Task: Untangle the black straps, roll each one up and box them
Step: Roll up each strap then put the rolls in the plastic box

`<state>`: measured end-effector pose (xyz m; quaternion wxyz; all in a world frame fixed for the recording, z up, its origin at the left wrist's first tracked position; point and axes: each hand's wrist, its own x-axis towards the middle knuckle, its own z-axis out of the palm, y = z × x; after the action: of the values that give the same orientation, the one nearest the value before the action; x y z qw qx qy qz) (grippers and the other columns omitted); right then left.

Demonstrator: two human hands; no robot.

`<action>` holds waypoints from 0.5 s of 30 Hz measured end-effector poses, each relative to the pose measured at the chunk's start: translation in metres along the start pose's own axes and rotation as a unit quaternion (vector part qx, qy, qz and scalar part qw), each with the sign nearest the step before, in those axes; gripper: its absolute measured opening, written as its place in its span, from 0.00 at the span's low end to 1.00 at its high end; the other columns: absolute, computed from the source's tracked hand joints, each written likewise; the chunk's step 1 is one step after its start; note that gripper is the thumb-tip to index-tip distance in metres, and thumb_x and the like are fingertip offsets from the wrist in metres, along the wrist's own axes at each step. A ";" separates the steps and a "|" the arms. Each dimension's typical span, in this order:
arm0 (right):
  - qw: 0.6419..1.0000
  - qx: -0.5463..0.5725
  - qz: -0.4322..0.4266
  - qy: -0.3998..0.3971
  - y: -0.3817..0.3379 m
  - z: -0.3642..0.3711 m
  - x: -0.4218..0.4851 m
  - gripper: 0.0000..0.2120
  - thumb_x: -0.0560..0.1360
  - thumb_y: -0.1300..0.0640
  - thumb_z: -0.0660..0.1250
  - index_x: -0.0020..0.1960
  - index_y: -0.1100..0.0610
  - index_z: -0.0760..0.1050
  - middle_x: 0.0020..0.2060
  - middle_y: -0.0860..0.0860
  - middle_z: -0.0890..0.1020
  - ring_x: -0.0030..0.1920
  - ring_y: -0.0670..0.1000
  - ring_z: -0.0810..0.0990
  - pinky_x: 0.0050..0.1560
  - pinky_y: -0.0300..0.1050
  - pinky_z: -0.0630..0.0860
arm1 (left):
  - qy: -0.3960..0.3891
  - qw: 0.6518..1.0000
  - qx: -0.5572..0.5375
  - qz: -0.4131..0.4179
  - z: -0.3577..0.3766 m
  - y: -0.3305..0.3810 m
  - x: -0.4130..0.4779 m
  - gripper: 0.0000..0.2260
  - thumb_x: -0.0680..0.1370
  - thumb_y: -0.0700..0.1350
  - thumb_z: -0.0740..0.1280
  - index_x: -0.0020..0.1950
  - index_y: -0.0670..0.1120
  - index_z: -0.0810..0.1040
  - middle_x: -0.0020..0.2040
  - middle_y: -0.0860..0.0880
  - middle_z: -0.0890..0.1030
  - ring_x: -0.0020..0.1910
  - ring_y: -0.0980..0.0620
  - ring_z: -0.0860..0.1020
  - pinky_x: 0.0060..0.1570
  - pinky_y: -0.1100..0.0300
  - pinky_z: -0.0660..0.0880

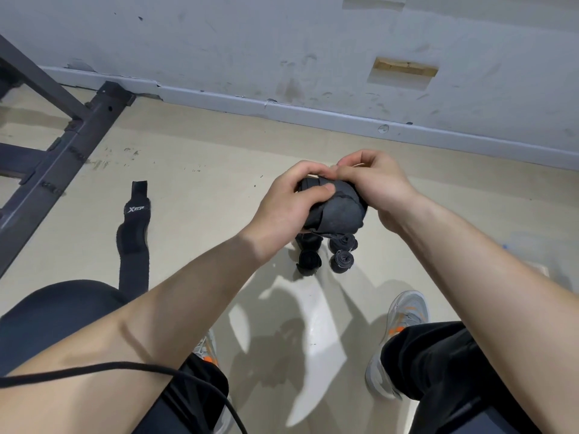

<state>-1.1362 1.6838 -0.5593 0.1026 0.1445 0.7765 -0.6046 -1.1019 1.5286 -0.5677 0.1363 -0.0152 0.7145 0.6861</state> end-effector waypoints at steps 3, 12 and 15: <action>0.994 -0.039 -0.097 0.032 -0.002 0.000 0.002 0.04 0.76 0.54 0.68 0.42 0.50 0.79 0.41 0.49 0.83 0.43 0.47 0.80 0.48 0.44 0.75 | 0.055 0.993 -0.079 -0.073 -0.010 0.003 0.006 0.04 0.80 0.43 0.69 0.53 0.51 0.82 0.56 0.48 0.81 0.50 0.49 0.81 0.38 0.53 0.82; 0.914 -0.295 -0.270 -0.066 -0.003 0.003 -0.018 0.12 0.72 0.51 0.77 0.51 0.40 0.77 0.53 0.44 0.75 0.58 0.49 0.73 0.56 0.41 0.67 | 0.086 0.981 -0.121 -0.122 -0.023 -0.001 0.012 0.05 0.81 0.43 0.68 0.55 0.49 0.81 0.56 0.45 0.82 0.47 0.44 0.83 0.40 0.50 0.83; 0.919 -0.276 -0.281 -0.028 -0.006 0.002 -0.016 0.11 0.71 0.54 0.78 0.42 0.44 0.76 0.46 0.41 0.75 0.48 0.40 0.74 0.47 0.33 0.67 | 0.089 0.980 -0.121 -0.134 -0.023 -0.002 0.012 0.06 0.81 0.44 0.67 0.58 0.49 0.79 0.57 0.45 0.82 0.46 0.45 0.84 0.40 0.51 0.83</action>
<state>-1.1236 1.6794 -0.5495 -0.0142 -0.1311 0.9181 -0.3739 -1.1172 1.5082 -0.5720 0.1597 -0.1879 0.6266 0.7393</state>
